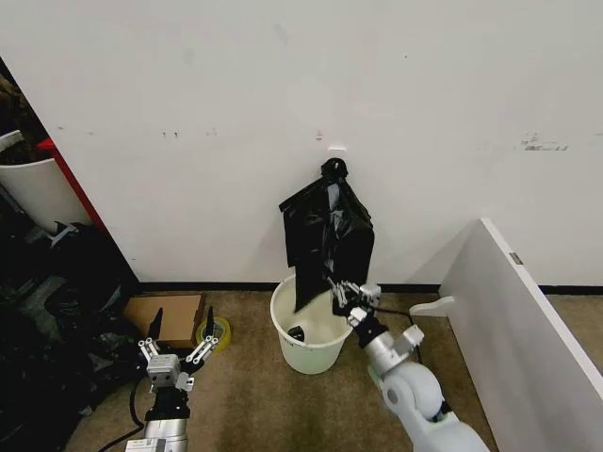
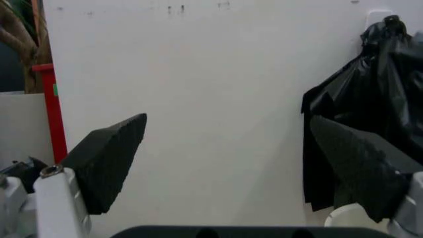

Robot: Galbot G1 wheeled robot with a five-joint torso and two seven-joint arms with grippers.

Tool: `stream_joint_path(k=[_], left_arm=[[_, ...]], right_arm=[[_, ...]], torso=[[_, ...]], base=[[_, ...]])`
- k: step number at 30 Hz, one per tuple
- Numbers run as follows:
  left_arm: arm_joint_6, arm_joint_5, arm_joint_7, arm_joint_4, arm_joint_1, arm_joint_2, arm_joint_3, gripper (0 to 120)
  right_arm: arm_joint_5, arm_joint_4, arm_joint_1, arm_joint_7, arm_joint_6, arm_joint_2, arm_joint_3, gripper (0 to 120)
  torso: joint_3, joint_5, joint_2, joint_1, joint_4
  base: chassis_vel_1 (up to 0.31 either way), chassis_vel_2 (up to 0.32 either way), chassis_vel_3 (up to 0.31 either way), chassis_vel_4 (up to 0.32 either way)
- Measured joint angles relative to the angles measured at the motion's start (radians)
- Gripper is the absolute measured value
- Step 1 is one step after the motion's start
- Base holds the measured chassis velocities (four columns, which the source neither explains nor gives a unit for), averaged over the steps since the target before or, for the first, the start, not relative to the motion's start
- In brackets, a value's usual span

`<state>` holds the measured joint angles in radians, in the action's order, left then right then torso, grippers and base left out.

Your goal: Place the garbage bag over the trash bin.

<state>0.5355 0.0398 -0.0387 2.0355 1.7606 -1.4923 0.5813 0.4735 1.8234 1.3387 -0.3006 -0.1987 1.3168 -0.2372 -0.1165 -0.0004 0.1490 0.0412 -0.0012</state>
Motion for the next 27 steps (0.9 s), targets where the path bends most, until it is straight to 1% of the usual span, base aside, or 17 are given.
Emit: stream_joint_path(k=[4,11,19,24,27], left_arm=[[0.002,0.001,0.0,-0.001,0.0,0.006,0.001,98],[0.006,0.003,-0.001,-0.005,-0.002,0.009,0.0,98],[0.009,0.004,-0.002,-0.009,-0.004,0.01,-0.003,98],[0.009,0.004,-0.002,-0.013,-0.006,0.01,-0.009,98],[0.009,0.004,-0.002,-0.016,-0.008,0.012,-0.01,98]], right_arm=[[-0.031,-0.005,0.025,-0.007,-0.021,0.006,-0.002,0],[-0.099,-0.031,0.094,-0.052,-0.11,0.008,-0.009,0],[-0.147,-0.034,0.135,-0.082,-0.183,0.006,-0.013,0],[-0.201,-0.04,0.165,-0.109,-0.255,0.016,-0.013,0],[-0.216,-0.046,0.174,-0.115,-0.279,0.018,-0.014,0]], torso=[[0.0,0.0,0.0,0.0,0.0001],[0.0,0.0001,0.0,0.0,0.0],[0.0,0.0,0.0,0.0,0.0],[0.0,0.0,0.0,0.0,0.0],[0.0,0.0,0.0,0.0,0.0]], base=[[0.0,0.0,0.0,0.0],[0.0,0.0,0.0,0.0],[0.0,0.0,0.0,0.0],[0.0,0.0,0.0,0.0],[0.0,0.0,0.0,0.0]])
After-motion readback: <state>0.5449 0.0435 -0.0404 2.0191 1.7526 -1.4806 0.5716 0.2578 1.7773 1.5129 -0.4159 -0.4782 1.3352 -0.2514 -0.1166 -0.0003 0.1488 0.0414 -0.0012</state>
